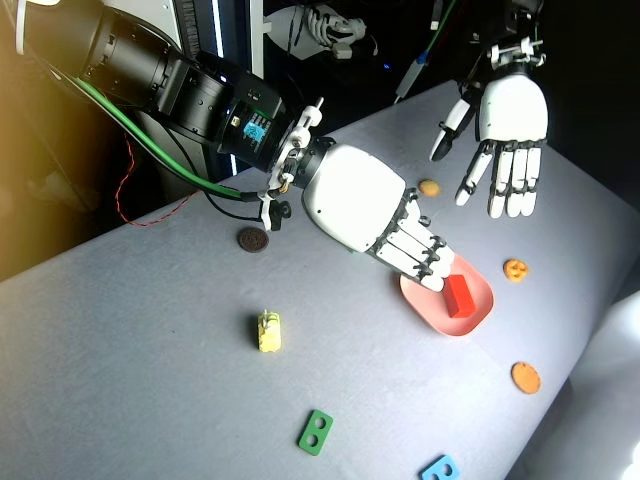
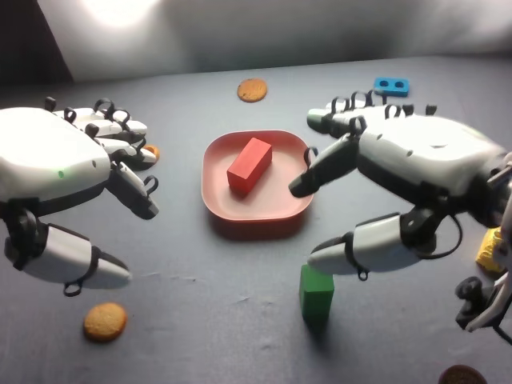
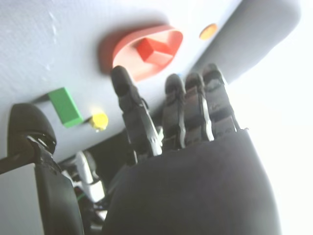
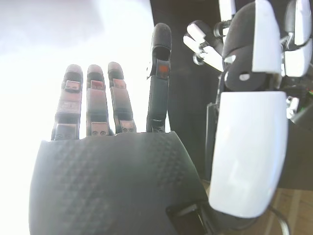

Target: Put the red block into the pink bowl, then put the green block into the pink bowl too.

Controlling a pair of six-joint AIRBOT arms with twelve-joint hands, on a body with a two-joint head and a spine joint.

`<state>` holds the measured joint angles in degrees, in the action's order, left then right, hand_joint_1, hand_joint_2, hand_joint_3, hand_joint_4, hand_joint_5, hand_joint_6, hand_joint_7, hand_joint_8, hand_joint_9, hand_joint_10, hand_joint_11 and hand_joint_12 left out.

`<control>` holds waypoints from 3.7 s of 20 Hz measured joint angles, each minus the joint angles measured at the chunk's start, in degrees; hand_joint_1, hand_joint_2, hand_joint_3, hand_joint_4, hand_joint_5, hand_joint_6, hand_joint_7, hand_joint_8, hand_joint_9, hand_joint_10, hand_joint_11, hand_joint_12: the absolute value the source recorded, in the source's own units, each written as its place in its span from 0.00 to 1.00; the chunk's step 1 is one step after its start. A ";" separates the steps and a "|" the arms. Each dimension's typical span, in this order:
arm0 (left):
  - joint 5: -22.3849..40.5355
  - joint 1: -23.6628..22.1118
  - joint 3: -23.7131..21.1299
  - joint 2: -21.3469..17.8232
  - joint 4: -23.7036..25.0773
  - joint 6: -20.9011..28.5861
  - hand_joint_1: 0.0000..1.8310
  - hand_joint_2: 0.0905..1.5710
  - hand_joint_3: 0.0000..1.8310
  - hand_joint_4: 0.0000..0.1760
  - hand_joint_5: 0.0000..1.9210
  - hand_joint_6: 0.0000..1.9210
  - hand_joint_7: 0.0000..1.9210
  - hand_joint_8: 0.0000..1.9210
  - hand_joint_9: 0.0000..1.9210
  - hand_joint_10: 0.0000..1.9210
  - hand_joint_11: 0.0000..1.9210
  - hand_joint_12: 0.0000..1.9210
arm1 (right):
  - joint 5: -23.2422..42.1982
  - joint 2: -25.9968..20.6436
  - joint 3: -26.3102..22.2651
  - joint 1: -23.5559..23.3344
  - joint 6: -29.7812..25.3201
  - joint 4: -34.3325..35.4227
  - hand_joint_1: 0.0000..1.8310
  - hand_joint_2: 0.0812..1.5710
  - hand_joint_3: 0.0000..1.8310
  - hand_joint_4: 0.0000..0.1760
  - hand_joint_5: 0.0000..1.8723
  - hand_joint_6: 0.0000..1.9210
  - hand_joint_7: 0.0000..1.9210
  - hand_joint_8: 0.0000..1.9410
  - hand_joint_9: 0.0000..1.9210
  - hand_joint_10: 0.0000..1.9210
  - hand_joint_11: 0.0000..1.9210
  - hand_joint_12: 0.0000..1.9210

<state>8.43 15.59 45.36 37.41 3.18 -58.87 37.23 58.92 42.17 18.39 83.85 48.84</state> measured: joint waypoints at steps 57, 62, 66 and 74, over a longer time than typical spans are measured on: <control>14.38 5.25 -4.33 -4.17 45.38 42.27 0.02 0.85 0.00 0.00 0.15 0.00 0.16 0.00 0.13 0.00 0.00 0.18 | -0.20 8.70 6.80 6.62 1.79 -2.60 0.57 0.51 0.00 0.16 0.58 0.01 0.07 0.01 0.00 0.00 0.00 0.00; 14.36 5.22 -4.33 -4.15 45.35 42.27 0.00 0.86 0.00 0.00 0.14 0.00 0.15 0.00 0.12 0.00 0.00 0.16 | -0.20 8.68 6.80 6.62 1.77 -3.17 0.63 0.59 0.00 0.35 0.77 0.08 0.09 0.00 0.00 0.00 0.00 0.00; 14.36 5.22 -4.33 -4.17 45.35 42.27 0.01 0.86 0.00 0.00 0.15 0.00 0.15 0.00 0.12 0.00 0.00 0.16 | -0.17 8.70 6.80 6.62 1.73 -3.41 0.64 0.58 0.00 0.00 0.79 0.04 0.12 0.00 0.02 0.00 0.00 0.00; 14.34 5.16 -4.33 -4.15 45.38 42.25 0.01 0.86 0.00 0.00 0.14 0.00 0.15 0.00 0.12 0.00 0.00 0.17 | -1.68 8.52 8.61 0.26 0.66 -6.05 0.64 0.58 0.00 0.00 0.81 0.01 0.15 0.00 0.04 0.00 0.00 0.00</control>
<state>22.76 20.75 41.04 33.26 48.56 -16.62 35.55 67.44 50.78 18.65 84.51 42.78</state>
